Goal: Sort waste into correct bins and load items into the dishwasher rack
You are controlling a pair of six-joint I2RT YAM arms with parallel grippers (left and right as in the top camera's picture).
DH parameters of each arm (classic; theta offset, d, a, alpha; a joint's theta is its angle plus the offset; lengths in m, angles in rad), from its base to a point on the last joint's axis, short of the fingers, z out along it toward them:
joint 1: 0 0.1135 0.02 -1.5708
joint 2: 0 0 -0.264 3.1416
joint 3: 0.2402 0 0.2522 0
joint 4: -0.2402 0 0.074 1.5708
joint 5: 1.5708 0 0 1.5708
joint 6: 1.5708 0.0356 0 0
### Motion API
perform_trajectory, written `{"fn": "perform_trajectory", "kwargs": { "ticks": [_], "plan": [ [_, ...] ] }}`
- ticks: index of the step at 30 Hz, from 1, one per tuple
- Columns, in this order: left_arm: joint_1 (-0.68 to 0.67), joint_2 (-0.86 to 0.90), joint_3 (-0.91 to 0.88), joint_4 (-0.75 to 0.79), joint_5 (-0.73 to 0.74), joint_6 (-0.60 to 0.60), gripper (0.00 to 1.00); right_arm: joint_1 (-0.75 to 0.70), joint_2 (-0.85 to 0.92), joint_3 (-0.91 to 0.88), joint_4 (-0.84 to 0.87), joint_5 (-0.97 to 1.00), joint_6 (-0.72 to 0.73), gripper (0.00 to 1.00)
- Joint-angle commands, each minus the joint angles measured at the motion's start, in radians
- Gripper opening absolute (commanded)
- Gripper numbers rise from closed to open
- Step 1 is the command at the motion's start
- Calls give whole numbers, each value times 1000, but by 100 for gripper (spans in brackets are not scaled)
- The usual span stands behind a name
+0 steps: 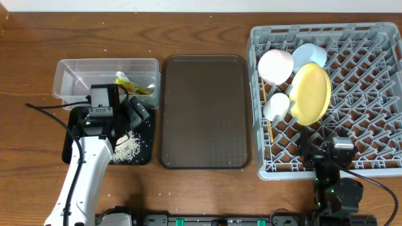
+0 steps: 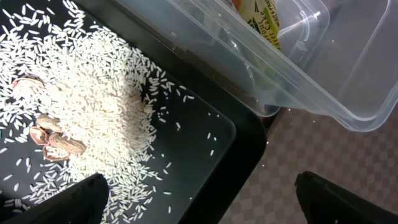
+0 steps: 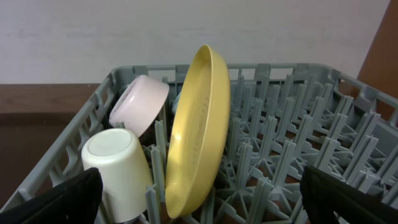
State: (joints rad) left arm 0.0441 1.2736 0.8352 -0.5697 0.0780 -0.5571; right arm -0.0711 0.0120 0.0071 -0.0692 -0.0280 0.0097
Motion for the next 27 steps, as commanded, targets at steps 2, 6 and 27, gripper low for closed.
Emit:
{"fn": "perform_trajectory", "kwargs": {
  "ticks": [2,6,27],
  "plan": [
    [3,-6,-5,0,-12,-1,99,-10,-1,-2,-3,-3,-18,99],
    [3,-6,-5,0,-12,-1,99,-10,-7,-2,-3,-3,-18,99],
    [-1,12,-5,-4,-11,-2,99,89,-7,-2,-3,-3,-18,99]
  ]
}}
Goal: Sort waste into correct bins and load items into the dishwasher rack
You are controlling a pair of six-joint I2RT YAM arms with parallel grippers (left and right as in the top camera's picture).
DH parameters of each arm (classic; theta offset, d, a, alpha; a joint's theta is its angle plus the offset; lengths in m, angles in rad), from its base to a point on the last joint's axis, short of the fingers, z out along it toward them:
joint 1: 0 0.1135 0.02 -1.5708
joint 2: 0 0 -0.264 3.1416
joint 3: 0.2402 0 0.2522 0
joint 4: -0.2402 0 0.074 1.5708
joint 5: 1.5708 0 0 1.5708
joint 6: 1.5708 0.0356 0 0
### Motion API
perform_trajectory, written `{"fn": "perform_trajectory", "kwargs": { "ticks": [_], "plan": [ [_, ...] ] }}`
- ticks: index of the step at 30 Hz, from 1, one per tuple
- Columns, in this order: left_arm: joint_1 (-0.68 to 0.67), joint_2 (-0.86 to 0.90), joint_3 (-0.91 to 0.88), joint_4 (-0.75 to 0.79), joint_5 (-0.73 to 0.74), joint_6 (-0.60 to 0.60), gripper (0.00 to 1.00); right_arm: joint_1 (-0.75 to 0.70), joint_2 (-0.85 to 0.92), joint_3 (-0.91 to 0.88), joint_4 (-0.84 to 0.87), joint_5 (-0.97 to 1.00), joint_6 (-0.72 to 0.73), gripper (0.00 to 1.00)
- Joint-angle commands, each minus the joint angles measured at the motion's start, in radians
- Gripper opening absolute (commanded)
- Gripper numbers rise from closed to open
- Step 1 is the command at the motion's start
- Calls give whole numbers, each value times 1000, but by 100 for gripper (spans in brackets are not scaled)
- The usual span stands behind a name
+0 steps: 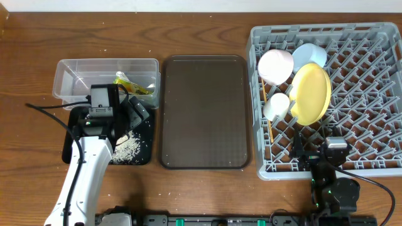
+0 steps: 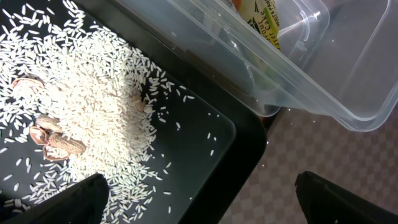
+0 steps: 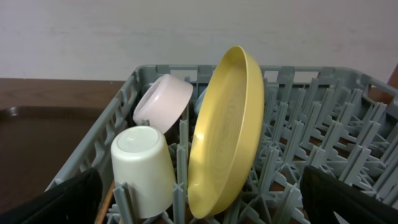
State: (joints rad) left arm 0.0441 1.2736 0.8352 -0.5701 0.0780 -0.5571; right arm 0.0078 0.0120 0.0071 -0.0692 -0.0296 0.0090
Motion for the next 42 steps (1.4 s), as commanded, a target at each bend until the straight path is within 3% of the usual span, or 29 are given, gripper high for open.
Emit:
{"fn": "perform_trajectory", "kwargs": {
  "ticks": [1,16,27,34,42],
  "plan": [
    [-6,14,-5,-7,-12,-1,99,10,-7,-2,-3,-1,-18,99],
    [-7,-47,-16,-25,-12,-1,99,10,-7,-2,-3,-1,-18,99],
    [-7,-522,-101,-35,-12,17,99,10,-7,-2,-3,-1,-18,99],
    [-8,-936,-289,-16,-19,26,99,10,-7,-2,-3,-1,-18,99],
    [-46,-1218,-527,115,-19,44,99,10,-7,-2,-3,-1,-18,99]
  ]
}}
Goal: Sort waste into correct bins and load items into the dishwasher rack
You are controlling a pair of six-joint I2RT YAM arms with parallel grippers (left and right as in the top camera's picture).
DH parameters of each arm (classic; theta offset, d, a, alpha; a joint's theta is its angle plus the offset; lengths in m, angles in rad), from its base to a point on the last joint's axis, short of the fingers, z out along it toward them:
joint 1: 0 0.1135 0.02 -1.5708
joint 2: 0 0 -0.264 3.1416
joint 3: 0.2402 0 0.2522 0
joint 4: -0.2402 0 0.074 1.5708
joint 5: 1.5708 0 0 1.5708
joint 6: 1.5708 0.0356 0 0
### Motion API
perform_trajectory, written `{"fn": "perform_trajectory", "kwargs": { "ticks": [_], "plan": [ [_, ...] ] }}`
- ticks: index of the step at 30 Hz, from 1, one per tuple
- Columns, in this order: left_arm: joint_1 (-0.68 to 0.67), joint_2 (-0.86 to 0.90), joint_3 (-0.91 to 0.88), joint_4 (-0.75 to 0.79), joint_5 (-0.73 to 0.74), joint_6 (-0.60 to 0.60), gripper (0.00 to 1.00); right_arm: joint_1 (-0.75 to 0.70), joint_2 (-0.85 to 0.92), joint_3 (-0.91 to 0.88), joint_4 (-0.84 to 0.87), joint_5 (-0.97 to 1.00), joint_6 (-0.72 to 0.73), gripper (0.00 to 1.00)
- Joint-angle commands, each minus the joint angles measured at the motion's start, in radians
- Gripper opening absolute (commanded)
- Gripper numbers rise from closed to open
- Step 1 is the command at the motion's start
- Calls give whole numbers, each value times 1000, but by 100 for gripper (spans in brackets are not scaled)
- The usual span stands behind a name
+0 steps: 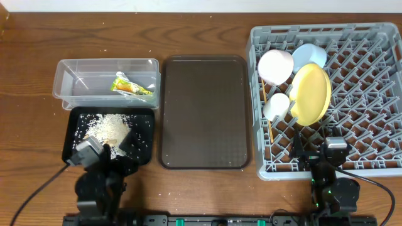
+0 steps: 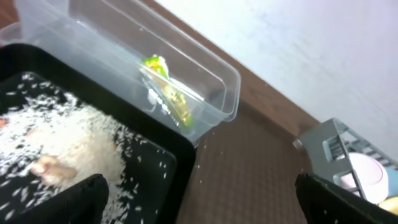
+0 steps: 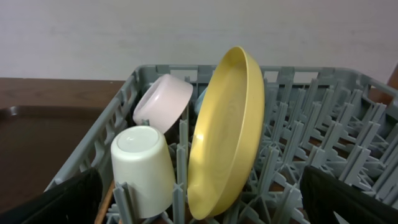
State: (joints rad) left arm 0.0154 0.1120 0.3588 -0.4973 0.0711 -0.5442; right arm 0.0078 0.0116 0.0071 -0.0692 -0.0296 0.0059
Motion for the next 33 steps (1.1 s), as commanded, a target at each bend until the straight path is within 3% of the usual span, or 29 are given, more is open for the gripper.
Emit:
{"fn": "perform_trajectory", "kwargs": {
  "ticks": [1,9,12,20,25,33],
  "plan": [
    [-28,-80,-78,81,-12,47,99,10,-7,-2,-3,-1,-14,99],
    [-78,-110,-249,514,-12,100,99,10,-7,-2,-3,-1,-15,99],
    [-78,-110,-300,605,-12,111,99,10,-7,-2,-3,-1,-14,99],
    [-79,-110,-355,541,-11,239,99,10,-7,-2,-3,-1,-14,99],
    [-79,-110,-355,431,-12,425,99,10,-7,-2,-3,-1,-14,99],
    [-86,-111,-355,430,-13,700,99,10,-7,-2,-3,-1,-14,99]
  ]
}}
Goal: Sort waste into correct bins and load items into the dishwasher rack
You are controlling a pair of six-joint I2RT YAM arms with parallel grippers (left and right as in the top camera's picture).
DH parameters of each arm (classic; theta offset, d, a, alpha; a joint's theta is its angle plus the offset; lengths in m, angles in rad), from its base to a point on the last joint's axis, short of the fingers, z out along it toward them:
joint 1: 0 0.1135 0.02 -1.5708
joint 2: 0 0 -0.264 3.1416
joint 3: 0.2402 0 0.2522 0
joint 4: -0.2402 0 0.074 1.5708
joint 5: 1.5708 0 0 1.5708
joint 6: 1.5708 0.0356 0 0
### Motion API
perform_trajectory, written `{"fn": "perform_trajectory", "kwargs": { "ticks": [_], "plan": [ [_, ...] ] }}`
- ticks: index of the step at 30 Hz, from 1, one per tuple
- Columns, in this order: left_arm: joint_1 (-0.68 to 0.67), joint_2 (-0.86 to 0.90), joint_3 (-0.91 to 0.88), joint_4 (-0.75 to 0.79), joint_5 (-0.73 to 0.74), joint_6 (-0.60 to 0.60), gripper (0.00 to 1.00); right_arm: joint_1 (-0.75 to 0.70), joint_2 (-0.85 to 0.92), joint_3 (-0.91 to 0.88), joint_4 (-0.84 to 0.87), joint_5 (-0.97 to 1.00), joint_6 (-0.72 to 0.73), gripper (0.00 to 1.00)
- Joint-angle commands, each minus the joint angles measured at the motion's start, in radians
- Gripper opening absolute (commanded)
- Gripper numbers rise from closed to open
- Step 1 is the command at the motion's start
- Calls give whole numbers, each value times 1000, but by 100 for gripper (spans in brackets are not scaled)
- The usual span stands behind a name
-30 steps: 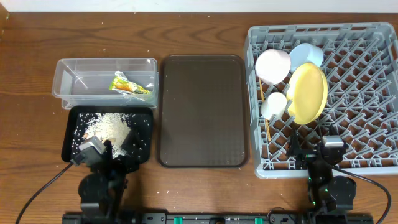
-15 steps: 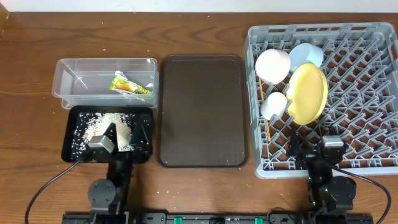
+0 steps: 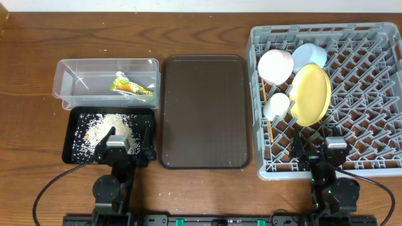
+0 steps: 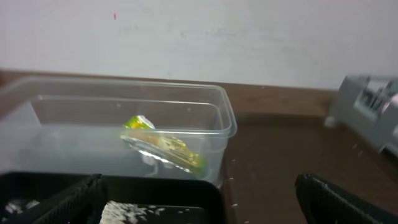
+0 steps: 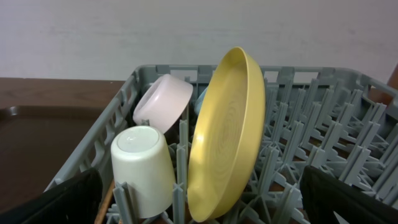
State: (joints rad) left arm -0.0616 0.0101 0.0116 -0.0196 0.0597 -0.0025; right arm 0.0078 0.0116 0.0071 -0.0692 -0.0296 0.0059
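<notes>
A clear bin [image 3: 69, 80] at the left holds a yellow-green wrapper [image 3: 132, 86], also seen in the left wrist view [image 4: 165, 146]. In front of it a black tray [image 3: 68, 150] carries a heap of rice [image 3: 108, 129] with brown scraps. The grey rack [image 3: 370, 94] holds a yellow plate [image 3: 311, 93], a pink bowl [image 3: 275, 66], a pale blue bowl [image 3: 309, 55] and a white cup [image 3: 276, 105]. My left gripper [image 3: 124, 150] sits low at the black tray's front edge, open and holding nothing [image 4: 199, 205]. My right gripper [image 3: 325, 156] rests open at the rack's front edge [image 5: 199, 199].
A brown serving tray [image 3: 205, 112] lies bare between the bins and the rack. A wooden stick [image 3: 269, 129] leans in the rack beside the cup. Grains of rice are scattered on the table by the black tray.
My left gripper has moved from the black tray's front left corner to the middle of its front edge and now looks level across the clear bin. The right gripper is unchanged.
My left arm first reached over the black tray, open, looking down on the rice, and stayed so. The right gripper shifted slightly left at the rack's front. Then the left arm was back at the table's front, and now sits low before the tray.
</notes>
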Motion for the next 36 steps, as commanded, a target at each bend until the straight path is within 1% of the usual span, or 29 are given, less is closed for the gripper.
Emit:
{"fn": "perform_trajectory", "kwargs": {
  "ticks": [1,6,20,25,31,36],
  "plan": [
    [-15,-9,-8,-47,-1,179,99,10,-7,-2,-3,-1,-14,99],
    [-41,-9,-8,-48,0,193,99,10,-7,-2,-3,-1,-14,99],
    [-37,-9,-8,-47,-1,193,99,10,-7,-2,-3,-1,-14,99],
    [-5,-9,-8,-47,-1,106,99,10,-7,-2,-3,-1,-14,99],
    [0,-9,-8,-46,-2,93,99,10,-7,-2,-3,-1,-14,99],
    [0,-9,-8,-43,-3,47,99,10,-7,-2,-3,-1,-14,99]
  ]
}}
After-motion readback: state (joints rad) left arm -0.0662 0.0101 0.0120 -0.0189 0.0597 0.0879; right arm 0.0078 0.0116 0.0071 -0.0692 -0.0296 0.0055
